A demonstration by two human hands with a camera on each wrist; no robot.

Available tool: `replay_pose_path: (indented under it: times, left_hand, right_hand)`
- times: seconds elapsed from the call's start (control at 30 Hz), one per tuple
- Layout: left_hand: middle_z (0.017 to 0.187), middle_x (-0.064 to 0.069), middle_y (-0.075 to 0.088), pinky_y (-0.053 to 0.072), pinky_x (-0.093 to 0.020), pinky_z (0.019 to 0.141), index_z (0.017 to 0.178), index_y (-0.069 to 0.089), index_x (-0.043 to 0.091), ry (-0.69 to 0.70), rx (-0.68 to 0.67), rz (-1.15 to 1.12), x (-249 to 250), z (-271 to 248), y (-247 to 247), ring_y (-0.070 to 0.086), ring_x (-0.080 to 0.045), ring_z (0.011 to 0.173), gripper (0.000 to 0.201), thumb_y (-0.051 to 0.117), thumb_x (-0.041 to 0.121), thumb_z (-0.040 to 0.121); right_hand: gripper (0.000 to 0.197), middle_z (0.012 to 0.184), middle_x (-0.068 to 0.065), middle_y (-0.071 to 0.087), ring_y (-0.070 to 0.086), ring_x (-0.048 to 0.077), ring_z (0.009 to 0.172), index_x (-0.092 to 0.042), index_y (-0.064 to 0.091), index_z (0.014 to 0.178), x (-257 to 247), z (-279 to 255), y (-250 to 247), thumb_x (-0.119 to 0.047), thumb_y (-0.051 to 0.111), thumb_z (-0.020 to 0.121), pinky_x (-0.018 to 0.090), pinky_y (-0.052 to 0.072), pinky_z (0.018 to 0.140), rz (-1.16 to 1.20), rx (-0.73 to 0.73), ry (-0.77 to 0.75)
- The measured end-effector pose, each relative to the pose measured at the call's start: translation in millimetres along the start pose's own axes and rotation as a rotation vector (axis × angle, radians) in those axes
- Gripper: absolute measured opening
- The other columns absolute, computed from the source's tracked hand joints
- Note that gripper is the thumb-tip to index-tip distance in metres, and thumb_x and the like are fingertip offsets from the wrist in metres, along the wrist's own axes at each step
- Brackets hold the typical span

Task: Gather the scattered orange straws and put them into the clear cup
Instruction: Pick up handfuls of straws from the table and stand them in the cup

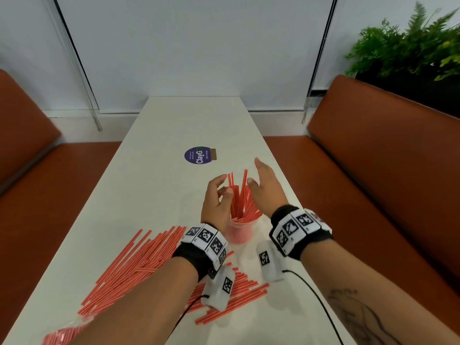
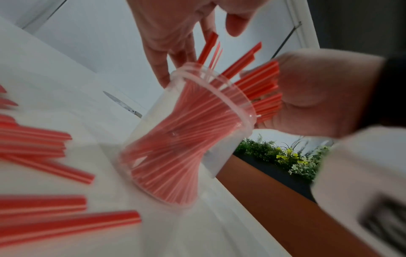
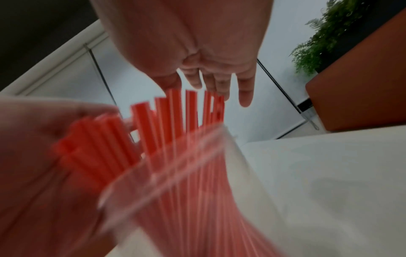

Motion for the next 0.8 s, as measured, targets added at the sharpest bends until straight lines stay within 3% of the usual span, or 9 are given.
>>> replay_pose_path:
  times: [0.1,0.17,0.23,0.33,0.47,0.53,0.6,0.7,0.8]
  left_hand:
    - [0.15,0.006,0.03,0.031,-0.033,0.11,0.142,0.025,0.028,-0.003,-0.164,0.134,-6.2,-7.7,-4.8,0.03,-0.011,0.136,0.094,0.072,0.05,0.064]
    - [0.157,0.006,0.014,0.022,-0.038,0.117,0.147,0.01,0.029,0.02,-0.269,0.341,-5.8,-9.9,-4.8,0.016,-0.011,0.143,0.12,0.084,0.041,0.054]
    - [0.159,0.007,0.002,0.017,-0.038,0.119,0.148,-0.002,0.026,0.071,-0.329,0.537,-3.0,-8.3,-4.4,0.007,-0.012,0.146,0.132,0.087,0.035,0.052]
    - [0.159,0.005,-0.005,0.015,-0.036,0.12,0.148,-0.009,0.021,0.161,-0.323,0.735,1.1,-1.0,-6.9,0.004,-0.014,0.147,0.134,0.086,0.037,0.054]
    - [0.159,0.003,0.011,0.023,-0.039,0.118,0.149,0.008,0.017,0.231,-0.374,0.855,-0.7,5.3,-7.5,0.015,-0.014,0.145,0.121,0.082,0.043,0.057]
    - [0.156,0.002,0.023,0.028,-0.04,0.115,0.147,0.018,0.018,0.262,-0.382,0.844,-2.4,5.1,-8.1,0.025,-0.015,0.142,0.11,0.079,0.046,0.06]
    - [0.153,0.0,0.029,0.029,-0.04,0.114,0.146,0.021,0.017,0.281,-0.363,0.796,-3.9,5.4,-10.4,0.029,-0.017,0.141,0.106,0.074,0.053,0.062]
    - [0.157,-0.001,0.017,0.021,-0.041,0.118,0.148,0.016,0.016,0.239,-0.37,0.777,-6.9,5.0,-12.1,0.016,-0.016,0.145,0.106,0.066,0.06,0.065]
    - [0.157,-0.001,0.019,0.021,-0.038,0.118,0.147,0.019,0.015,0.266,-0.392,0.838,-7.4,1.9,-5.9,0.017,-0.016,0.145,0.083,0.054,0.052,0.082]
  right_hand:
    - [0.055,0.158,0.002,0.018,0.019,0.017,0.145,-0.018,0.016,0.149,-8.2,16.3,-4.7,-0.017,0.038,0.099,0.027,0.016,0.115,-0.05,-0.172,0.027]
    - [0.05,0.156,0.004,0.025,0.025,0.019,0.143,-0.016,0.024,0.147,-9.7,20.1,-2.4,-0.017,0.037,0.099,0.029,0.019,0.115,-0.079,-0.267,0.019]
    - [0.043,0.151,0.006,0.037,0.034,0.02,0.138,-0.015,0.036,0.142,-10.3,18.6,-0.6,-0.018,0.036,0.099,0.029,0.024,0.113,-0.076,-0.283,-0.01]
    - [0.04,0.143,0.006,0.047,0.038,0.02,0.135,-0.015,0.045,0.137,-10.8,2.9,4.8,-0.024,0.034,0.1,0.032,0.027,0.111,-0.118,-0.281,-0.101]
    - [0.038,0.144,0.003,0.046,0.028,0.02,0.142,-0.017,0.044,0.136,-0.8,-16.1,18.4,-0.026,0.03,0.101,0.046,0.018,0.116,-0.263,-0.355,-0.246]
    - [0.041,0.151,0.001,0.036,0.017,0.017,0.146,-0.018,0.038,0.141,3.3,-17.5,15.4,-0.026,0.029,0.101,0.043,0.01,0.118,-0.211,-0.357,-0.233]
    - [0.041,0.153,0.0,0.031,0.015,0.014,0.146,-0.02,0.038,0.142,3.7,-21.0,3.7,-0.025,0.031,0.101,0.033,0.01,0.118,-0.005,-0.226,-0.179]
    - [0.044,0.154,-0.001,0.028,0.017,0.012,0.145,-0.021,0.033,0.144,10.8,-31.5,-6.1,-0.025,0.035,0.1,0.019,0.013,0.109,0.208,0.01,-0.083]
    - [0.049,0.158,0.0,0.017,0.007,0.013,0.147,-0.017,0.022,0.148,16.1,-38.4,12.0,-0.028,0.03,0.101,0.02,0.006,0.11,0.06,-0.13,-0.091]
Point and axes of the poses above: each hand's wrist, its own z-axis towards the middle knuckle, its own y-axis out of the palm, x = y × z, the point moved 3 cm from there along z, towards the middle knuckle
